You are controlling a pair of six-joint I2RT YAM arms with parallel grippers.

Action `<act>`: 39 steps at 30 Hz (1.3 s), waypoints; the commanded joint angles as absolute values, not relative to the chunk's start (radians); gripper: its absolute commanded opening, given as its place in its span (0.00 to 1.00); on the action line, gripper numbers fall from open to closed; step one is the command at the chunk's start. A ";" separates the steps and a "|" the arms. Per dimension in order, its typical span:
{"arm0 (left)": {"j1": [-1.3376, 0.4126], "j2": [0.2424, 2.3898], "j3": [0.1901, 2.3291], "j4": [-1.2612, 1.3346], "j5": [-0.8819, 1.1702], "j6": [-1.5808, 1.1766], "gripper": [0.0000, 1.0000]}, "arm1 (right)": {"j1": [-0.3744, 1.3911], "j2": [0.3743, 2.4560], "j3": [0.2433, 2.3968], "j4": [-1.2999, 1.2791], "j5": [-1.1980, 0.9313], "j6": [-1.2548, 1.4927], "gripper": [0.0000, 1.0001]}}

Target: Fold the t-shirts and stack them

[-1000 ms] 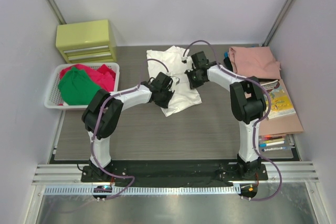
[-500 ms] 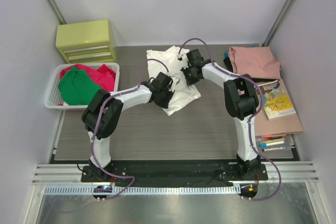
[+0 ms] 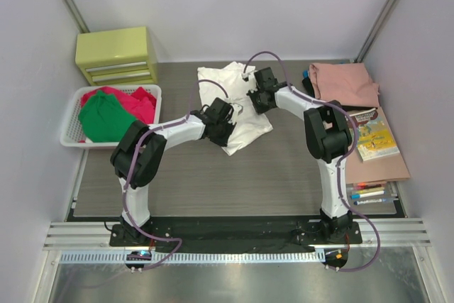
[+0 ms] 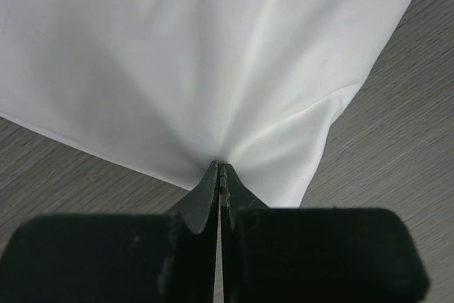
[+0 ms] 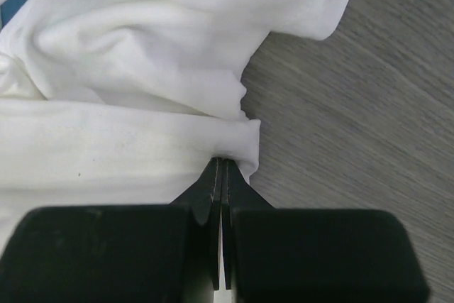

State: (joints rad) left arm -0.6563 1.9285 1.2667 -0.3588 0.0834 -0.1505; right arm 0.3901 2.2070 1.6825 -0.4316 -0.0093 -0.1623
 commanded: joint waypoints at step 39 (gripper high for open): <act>-0.640 1.809 1.206 -0.445 0.095 -0.078 0.00 | 0.457 1.709 1.149 -0.368 0.025 -0.138 0.01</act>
State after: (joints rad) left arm -0.6518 1.8786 1.2171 -0.4061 0.0826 -0.0990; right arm 0.4458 1.7405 1.1286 -0.3897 0.0387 -0.1562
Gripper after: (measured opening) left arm 0.002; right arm 0.019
